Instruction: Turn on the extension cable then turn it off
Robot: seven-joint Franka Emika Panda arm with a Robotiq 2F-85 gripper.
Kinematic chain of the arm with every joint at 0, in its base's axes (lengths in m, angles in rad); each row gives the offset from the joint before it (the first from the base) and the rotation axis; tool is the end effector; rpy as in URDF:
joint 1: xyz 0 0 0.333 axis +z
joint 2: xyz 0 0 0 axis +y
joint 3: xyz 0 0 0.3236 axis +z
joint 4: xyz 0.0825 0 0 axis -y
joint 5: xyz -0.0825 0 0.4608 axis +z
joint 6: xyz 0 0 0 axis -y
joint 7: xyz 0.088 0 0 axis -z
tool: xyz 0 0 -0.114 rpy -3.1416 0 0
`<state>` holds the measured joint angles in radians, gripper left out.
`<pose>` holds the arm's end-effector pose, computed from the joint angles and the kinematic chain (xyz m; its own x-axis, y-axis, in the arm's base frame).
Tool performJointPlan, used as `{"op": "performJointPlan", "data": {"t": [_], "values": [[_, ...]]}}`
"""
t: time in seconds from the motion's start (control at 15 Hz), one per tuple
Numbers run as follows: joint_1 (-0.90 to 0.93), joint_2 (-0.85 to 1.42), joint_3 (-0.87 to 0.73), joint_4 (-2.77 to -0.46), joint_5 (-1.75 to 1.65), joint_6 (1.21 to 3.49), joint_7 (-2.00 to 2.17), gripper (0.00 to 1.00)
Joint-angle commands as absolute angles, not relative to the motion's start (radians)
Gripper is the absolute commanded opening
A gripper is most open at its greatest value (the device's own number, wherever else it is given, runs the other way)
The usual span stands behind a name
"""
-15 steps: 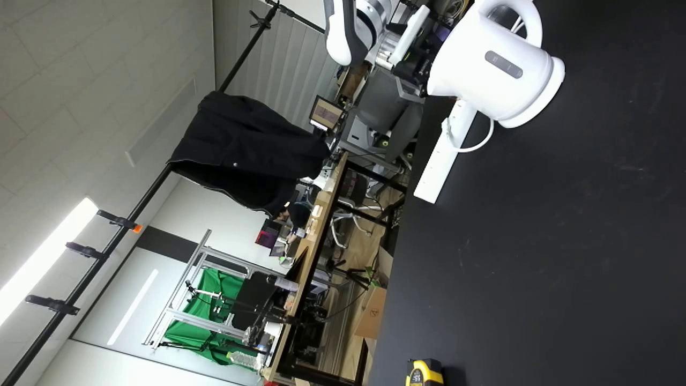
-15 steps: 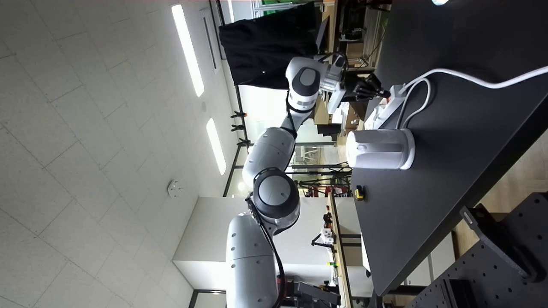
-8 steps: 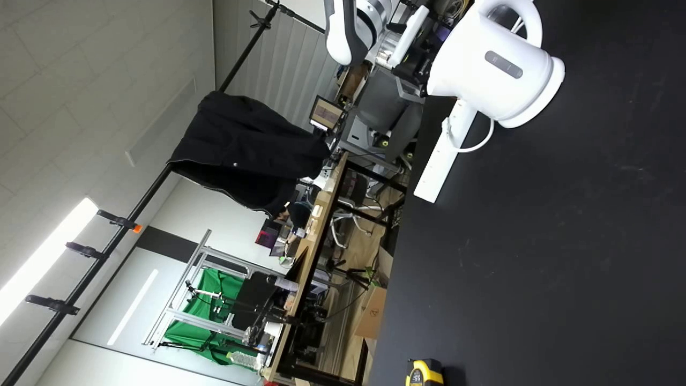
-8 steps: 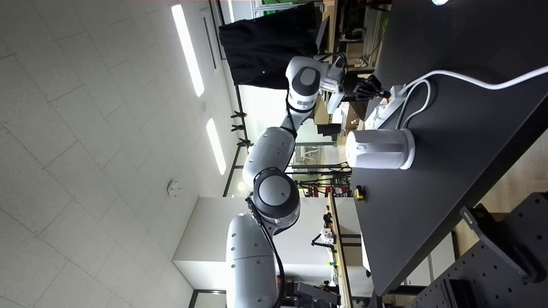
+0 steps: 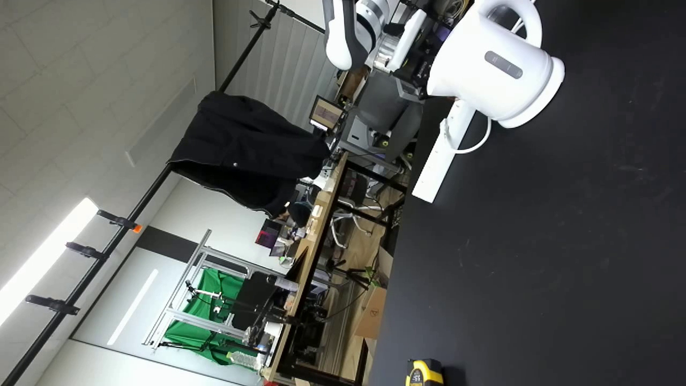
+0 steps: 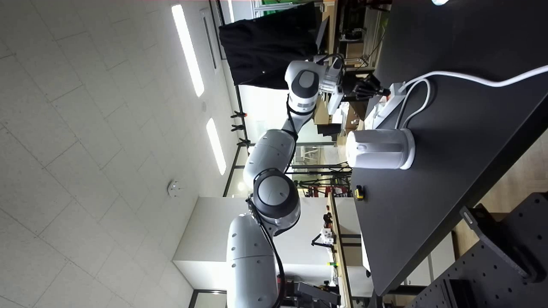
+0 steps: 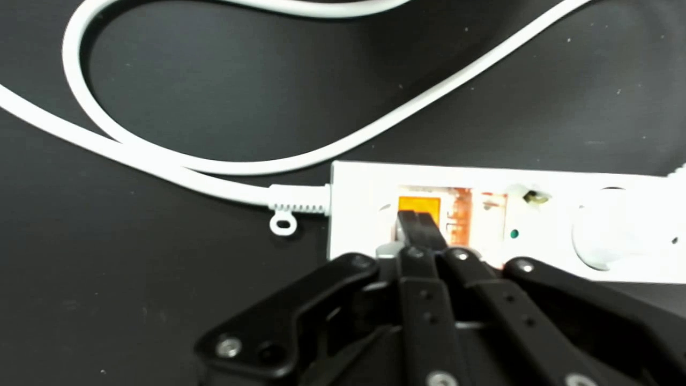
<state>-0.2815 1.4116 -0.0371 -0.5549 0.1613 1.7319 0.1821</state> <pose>0.8161 -0.2347 0.0709 0.8453 -0.4723 -0.2496 -0.5019 -0.8623 -0.0679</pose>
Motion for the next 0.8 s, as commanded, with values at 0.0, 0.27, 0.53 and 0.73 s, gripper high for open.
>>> {"op": "performJointPlan", "data": {"t": [0.0,0.27,0.53,0.73], "values": [[-0.239,1.505,-0.075,-0.551,0.121,1.84,0.217,0.0],[-0.216,1.508,-0.108,-0.559,0.094,1.831,0.234,0.0],[-0.201,1.507,-0.134,-0.563,0.086,1.821,0.275,0.0],[-0.2,1.508,-0.13,-0.561,0.097,1.828,0.29,0.0]]}}
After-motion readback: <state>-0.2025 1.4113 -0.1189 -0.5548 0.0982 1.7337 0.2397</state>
